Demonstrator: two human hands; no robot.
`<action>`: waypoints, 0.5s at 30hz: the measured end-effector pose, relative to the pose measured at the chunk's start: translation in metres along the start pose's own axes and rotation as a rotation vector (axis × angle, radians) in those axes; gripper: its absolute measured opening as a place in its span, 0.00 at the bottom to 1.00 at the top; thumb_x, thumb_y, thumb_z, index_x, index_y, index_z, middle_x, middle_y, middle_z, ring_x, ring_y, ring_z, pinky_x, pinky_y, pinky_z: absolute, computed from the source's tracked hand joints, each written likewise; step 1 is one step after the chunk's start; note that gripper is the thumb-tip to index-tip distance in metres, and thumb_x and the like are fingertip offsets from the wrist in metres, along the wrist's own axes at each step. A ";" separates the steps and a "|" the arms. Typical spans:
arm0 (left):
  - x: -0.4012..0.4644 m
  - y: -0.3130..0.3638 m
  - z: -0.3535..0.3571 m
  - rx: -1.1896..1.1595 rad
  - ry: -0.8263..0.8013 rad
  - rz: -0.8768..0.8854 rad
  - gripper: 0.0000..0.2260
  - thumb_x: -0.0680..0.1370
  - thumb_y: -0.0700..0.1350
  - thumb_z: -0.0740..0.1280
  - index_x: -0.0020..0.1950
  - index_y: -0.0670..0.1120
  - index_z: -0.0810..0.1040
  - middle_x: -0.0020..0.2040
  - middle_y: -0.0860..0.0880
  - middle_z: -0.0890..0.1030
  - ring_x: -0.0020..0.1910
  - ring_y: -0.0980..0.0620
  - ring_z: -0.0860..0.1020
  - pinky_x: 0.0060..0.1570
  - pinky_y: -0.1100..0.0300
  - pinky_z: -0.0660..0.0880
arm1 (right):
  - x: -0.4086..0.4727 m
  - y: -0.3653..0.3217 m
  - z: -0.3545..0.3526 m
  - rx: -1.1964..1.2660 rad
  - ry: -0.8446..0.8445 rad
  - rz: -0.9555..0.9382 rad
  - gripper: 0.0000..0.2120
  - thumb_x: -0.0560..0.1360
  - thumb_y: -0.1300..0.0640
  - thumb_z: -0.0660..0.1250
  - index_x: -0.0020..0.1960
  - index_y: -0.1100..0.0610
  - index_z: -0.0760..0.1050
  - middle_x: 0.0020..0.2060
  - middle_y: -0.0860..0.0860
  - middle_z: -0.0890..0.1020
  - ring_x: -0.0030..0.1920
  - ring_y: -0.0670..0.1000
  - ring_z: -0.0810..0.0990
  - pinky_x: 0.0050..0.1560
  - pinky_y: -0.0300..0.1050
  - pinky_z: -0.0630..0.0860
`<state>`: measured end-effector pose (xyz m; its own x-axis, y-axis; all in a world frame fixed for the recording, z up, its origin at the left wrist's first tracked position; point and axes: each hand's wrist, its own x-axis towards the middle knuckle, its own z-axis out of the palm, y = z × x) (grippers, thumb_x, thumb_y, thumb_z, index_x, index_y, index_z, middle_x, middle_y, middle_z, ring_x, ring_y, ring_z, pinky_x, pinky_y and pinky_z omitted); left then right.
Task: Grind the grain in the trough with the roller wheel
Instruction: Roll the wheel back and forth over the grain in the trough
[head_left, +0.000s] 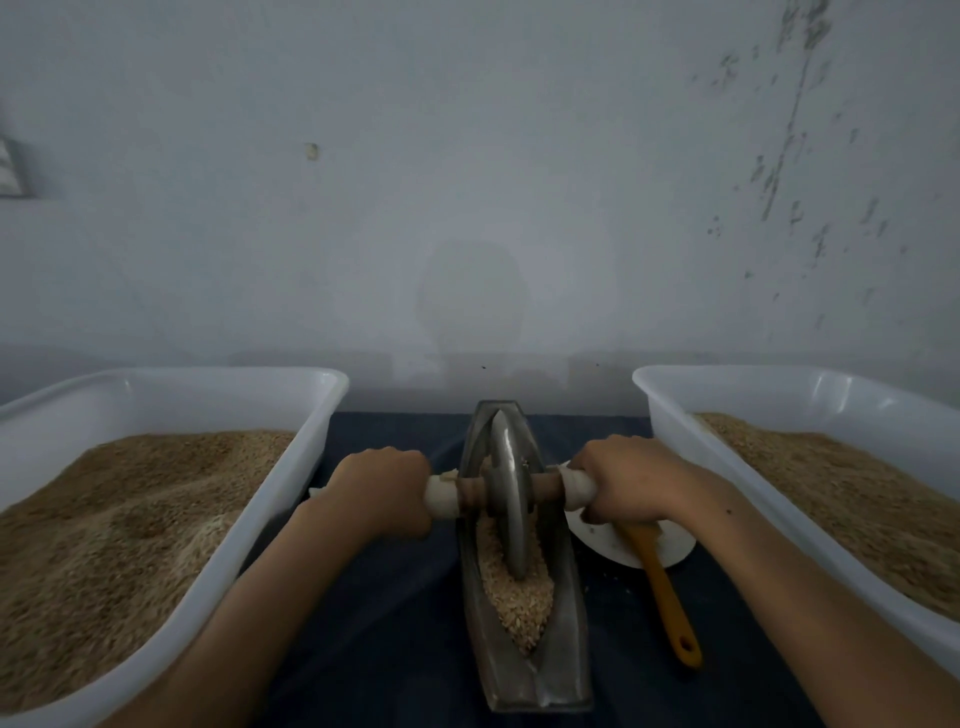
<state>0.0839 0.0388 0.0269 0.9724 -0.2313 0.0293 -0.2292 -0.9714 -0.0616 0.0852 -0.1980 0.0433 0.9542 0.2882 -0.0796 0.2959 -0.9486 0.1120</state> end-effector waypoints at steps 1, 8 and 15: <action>0.000 0.000 0.000 0.000 -0.010 0.004 0.14 0.71 0.51 0.70 0.54 0.49 0.75 0.41 0.53 0.74 0.40 0.54 0.73 0.43 0.60 0.71 | -0.001 0.001 -0.002 0.005 -0.034 0.002 0.13 0.72 0.52 0.71 0.55 0.51 0.77 0.45 0.50 0.81 0.45 0.50 0.79 0.41 0.44 0.73; -0.001 0.007 0.001 0.043 0.092 -0.036 0.11 0.73 0.50 0.68 0.53 0.49 0.76 0.45 0.51 0.78 0.44 0.52 0.77 0.44 0.58 0.73 | 0.004 0.004 0.005 0.026 0.033 0.009 0.06 0.72 0.52 0.69 0.49 0.48 0.76 0.42 0.47 0.79 0.42 0.49 0.78 0.37 0.41 0.69; -0.003 0.017 0.006 0.124 0.343 -0.076 0.07 0.77 0.48 0.63 0.54 0.50 0.73 0.50 0.50 0.79 0.49 0.50 0.78 0.41 0.59 0.67 | 0.005 0.007 0.019 0.108 0.218 0.033 0.07 0.74 0.49 0.66 0.38 0.45 0.70 0.39 0.45 0.79 0.41 0.48 0.78 0.40 0.44 0.71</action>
<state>0.0774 0.0235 0.0200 0.9110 -0.1831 0.3695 -0.1293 -0.9777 -0.1657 0.0914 -0.2052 0.0252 0.9534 0.2676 0.1395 0.2697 -0.9629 0.0036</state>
